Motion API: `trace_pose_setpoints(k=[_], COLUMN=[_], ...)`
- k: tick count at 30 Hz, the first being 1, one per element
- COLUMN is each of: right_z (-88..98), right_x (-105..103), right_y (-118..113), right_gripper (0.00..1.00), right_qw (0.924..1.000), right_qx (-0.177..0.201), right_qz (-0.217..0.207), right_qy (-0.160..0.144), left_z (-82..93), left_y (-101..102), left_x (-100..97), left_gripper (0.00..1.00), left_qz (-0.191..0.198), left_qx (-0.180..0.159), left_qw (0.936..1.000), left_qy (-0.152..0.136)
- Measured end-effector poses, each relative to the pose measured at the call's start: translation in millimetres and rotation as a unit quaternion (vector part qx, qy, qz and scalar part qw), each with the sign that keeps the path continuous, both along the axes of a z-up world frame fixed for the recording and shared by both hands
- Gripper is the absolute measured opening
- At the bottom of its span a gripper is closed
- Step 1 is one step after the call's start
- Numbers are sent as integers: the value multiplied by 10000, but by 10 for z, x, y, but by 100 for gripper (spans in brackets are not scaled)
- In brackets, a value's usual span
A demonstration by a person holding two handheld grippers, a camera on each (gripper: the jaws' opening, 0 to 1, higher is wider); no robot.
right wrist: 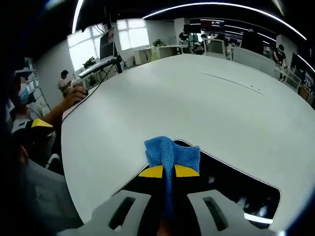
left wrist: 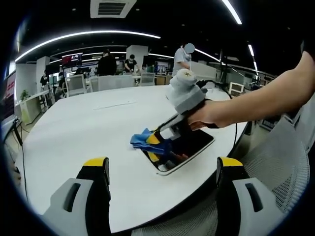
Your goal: Wipe the mirror surface with the cleaning cloth until all visible marks leave the cleaned area.
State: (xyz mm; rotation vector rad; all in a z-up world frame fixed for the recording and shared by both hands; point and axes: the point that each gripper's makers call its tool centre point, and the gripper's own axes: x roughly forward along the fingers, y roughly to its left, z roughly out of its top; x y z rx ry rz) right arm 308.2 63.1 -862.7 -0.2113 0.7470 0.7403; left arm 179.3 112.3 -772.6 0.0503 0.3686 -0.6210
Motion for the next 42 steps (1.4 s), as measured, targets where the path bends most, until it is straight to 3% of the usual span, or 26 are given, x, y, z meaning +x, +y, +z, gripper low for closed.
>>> trace_pose_setpoints(k=[14,25,28,42], right_z=[-16,-7,-11,-6], right_x=[-184,-184,-174,-128], right_y=[36,17,3,-90], right_gripper=[0,0,0,0], right_qw=[9997,9996,9985,9989], right_qx=[67,65,-131,9], right_qz=[198,248,537,461], right_qy=[150,146,-47,-4], left_z=[-10,-18,-19,-18], left_y=[3,5,7,14], left_x=[-3,-6,-5,-2], left_gripper=[88,88,87,87], left_qz=[-9,-11,-9,12], left_qx=[26,51,49,68], left_qw=[10000,10000,10000,10000], left_qy=[18,37,42,40])
